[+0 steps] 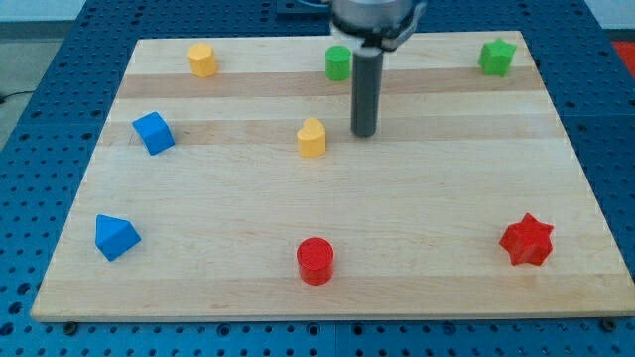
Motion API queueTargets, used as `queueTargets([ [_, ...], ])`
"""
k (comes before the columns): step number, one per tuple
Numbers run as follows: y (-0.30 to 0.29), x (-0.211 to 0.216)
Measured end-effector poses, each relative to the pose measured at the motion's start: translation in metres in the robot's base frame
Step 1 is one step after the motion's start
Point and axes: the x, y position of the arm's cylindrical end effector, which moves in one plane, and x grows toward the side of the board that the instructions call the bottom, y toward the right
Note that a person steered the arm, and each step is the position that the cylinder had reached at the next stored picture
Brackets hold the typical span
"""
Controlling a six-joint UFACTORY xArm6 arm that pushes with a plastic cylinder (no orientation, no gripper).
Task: Slide the green circle to the top of the yellow heart
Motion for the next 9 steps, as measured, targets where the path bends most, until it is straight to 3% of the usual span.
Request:
queueTargets([
  [2, 0.006, -0.108],
  [6, -0.033, -0.132],
  [8, -0.029, -0.09],
  [9, -0.037, -0.117],
])
